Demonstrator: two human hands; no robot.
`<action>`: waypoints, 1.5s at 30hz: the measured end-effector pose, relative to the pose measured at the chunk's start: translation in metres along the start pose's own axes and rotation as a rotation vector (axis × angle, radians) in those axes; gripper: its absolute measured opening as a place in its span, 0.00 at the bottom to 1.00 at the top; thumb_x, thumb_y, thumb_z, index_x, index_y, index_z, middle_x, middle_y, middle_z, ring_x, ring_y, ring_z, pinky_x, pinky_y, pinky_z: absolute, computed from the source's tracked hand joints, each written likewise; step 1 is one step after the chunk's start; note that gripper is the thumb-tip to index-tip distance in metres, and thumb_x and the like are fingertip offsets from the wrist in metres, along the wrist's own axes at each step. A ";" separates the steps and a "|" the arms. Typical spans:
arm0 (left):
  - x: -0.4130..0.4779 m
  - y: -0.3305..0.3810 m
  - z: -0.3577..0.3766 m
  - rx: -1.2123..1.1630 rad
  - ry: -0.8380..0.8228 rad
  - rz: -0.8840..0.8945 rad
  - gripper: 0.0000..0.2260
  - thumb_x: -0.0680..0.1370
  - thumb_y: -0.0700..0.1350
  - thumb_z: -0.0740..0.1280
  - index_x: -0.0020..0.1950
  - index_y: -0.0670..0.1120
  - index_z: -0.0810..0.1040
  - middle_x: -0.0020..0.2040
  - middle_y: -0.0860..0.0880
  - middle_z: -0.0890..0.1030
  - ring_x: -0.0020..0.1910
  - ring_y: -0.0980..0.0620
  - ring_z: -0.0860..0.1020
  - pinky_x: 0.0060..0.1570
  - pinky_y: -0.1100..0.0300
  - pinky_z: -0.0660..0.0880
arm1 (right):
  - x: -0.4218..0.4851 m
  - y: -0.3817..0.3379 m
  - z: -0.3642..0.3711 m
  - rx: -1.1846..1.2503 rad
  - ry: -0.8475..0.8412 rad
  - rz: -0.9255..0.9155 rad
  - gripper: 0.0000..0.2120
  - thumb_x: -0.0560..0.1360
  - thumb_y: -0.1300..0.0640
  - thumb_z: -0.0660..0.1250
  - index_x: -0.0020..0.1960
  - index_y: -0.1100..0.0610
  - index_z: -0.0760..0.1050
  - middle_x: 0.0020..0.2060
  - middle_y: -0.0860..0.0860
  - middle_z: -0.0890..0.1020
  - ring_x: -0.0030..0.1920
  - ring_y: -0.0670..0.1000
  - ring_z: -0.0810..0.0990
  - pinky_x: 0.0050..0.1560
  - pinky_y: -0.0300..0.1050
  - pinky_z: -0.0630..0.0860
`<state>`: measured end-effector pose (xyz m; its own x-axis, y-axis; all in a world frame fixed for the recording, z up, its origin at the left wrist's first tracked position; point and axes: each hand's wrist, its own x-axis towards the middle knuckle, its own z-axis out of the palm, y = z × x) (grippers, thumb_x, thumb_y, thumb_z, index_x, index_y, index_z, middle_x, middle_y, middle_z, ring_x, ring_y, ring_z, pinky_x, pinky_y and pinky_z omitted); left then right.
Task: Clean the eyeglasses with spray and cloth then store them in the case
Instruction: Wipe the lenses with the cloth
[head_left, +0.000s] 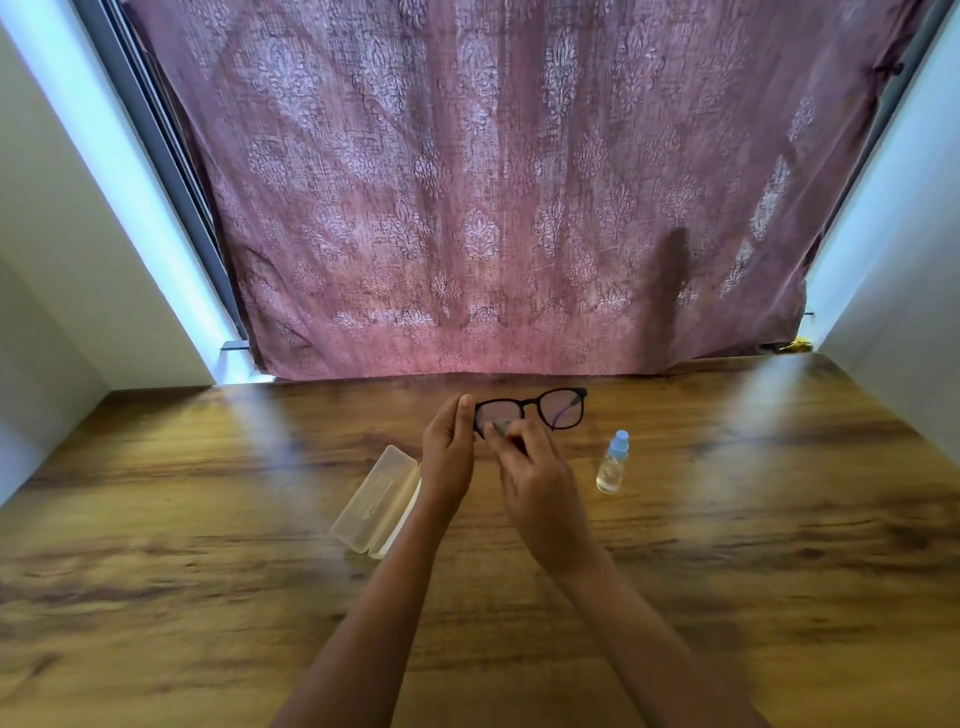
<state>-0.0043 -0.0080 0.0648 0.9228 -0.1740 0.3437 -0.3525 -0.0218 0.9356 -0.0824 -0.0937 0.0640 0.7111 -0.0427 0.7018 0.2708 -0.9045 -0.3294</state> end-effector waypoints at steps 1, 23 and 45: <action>-0.001 0.001 0.001 -0.020 0.015 -0.006 0.14 0.81 0.41 0.54 0.36 0.43 0.67 0.32 0.48 0.67 0.32 0.55 0.66 0.34 0.65 0.65 | -0.001 0.003 -0.003 0.002 0.003 -0.002 0.15 0.76 0.61 0.58 0.59 0.64 0.75 0.46 0.55 0.78 0.49 0.50 0.78 0.50 0.41 0.78; -0.009 0.006 0.005 -0.099 0.132 -0.090 0.14 0.82 0.43 0.53 0.38 0.41 0.68 0.35 0.43 0.66 0.34 0.53 0.64 0.33 0.72 0.65 | -0.006 0.043 -0.034 0.016 0.163 0.318 0.12 0.73 0.65 0.67 0.57 0.63 0.78 0.43 0.53 0.76 0.42 0.49 0.76 0.42 0.43 0.76; -0.011 0.001 0.006 -0.102 0.137 -0.097 0.14 0.82 0.43 0.52 0.39 0.41 0.69 0.35 0.42 0.67 0.35 0.48 0.64 0.32 0.70 0.65 | -0.015 0.026 -0.019 -0.039 0.042 0.176 0.18 0.70 0.70 0.69 0.59 0.64 0.76 0.44 0.55 0.77 0.44 0.51 0.77 0.48 0.35 0.72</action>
<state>-0.0151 -0.0117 0.0614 0.9666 -0.0405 0.2531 -0.2500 0.0689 0.9658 -0.0986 -0.1250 0.0564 0.7174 -0.2184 0.6615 0.1187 -0.8974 -0.4250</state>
